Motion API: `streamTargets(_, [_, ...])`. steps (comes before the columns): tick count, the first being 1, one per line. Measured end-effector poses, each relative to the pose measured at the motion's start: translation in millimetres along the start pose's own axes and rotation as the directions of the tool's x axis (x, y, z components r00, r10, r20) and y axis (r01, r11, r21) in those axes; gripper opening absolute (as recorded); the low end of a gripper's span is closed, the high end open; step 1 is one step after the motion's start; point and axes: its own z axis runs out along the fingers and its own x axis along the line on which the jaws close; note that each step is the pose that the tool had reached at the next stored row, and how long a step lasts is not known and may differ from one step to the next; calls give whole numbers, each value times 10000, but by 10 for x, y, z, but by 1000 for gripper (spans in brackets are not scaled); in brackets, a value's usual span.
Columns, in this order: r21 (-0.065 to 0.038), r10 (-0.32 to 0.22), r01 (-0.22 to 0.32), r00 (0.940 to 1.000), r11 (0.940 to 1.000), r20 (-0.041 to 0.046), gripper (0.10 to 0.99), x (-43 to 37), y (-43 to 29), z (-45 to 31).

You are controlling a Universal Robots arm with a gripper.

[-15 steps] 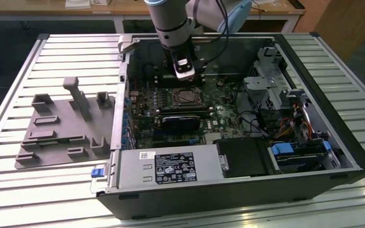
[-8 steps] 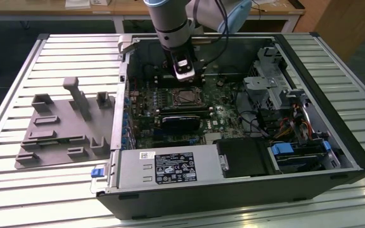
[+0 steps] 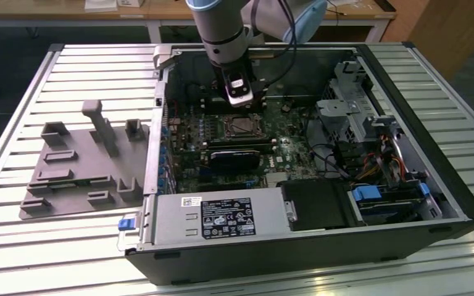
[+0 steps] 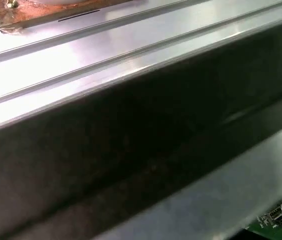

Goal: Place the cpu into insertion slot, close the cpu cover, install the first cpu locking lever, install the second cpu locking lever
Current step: 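Install the first cpu locking lever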

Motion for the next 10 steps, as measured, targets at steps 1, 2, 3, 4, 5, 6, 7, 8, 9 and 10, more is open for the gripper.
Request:
streamTargets(1, [3,0,0,10000,10000,0,102,0,-2,3])
streamTargets(2, [5,0,0,10000,10000,0,102,1,-4,5])
streamTargets(3, [2,1,-1,10000,10000,-2,102,1,-4,6])
streamTargets(4, [-9,3,-3,10000,10000,-8,102,1,-4,6])
streamTargets(5, [-21,6,-6,10000,10000,-11,102,1,-4,7])
streamTargets(6, [-25,7,-7,10000,10000,-12,102,1,-4,8])
streamTargets(7, [-30,9,-9,10000,10000,-14,102,1,-3,8])
streamTargets(8, [-36,10,-10,10000,10000,-17,102,1,-3,8])
streamTargets(9, [-43,12,-13,10000,10000,-21,102,1,-3,7])
streamTargets(10, [-52,15,-15,10000,10000,-23,102,0,-3,6])
